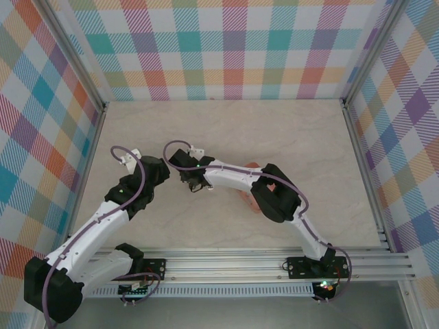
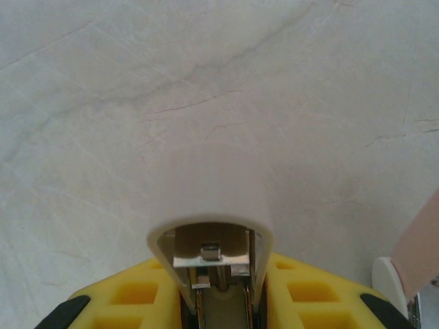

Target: Load the staples into the stapler

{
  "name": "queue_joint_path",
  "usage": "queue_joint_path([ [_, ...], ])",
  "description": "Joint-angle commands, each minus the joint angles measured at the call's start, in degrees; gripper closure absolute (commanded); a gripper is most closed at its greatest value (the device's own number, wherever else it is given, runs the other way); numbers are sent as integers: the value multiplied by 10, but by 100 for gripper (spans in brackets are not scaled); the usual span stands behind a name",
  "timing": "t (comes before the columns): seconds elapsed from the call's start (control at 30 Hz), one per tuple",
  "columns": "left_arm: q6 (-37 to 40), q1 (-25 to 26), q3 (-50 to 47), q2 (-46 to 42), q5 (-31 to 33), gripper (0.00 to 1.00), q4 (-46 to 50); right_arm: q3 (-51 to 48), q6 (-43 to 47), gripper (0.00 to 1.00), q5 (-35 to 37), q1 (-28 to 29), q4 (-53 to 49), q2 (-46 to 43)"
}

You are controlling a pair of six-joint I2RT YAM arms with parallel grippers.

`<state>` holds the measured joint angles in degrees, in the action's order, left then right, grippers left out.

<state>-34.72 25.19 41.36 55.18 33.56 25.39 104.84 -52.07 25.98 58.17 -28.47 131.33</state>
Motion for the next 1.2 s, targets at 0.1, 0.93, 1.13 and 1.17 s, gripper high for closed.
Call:
queue_joint_path([
  [0.1, -6, -4, -5, 3, 10, 0, 0, 28, -39, 74, 28, 4, -53, 16],
  [0.93, 112, -4, -5, 25, -120, 0, -79, -133, 67, 52, -18, 5, 34, -167],
  [1.13, 159, -4, 1, 53, -194, 0, -115, -219, 89, 54, -38, -18, -33, -268],
  [1.17, 163, -4, 3, 55, -202, 0, -116, -229, 85, 55, -49, -28, -51, -280],
])
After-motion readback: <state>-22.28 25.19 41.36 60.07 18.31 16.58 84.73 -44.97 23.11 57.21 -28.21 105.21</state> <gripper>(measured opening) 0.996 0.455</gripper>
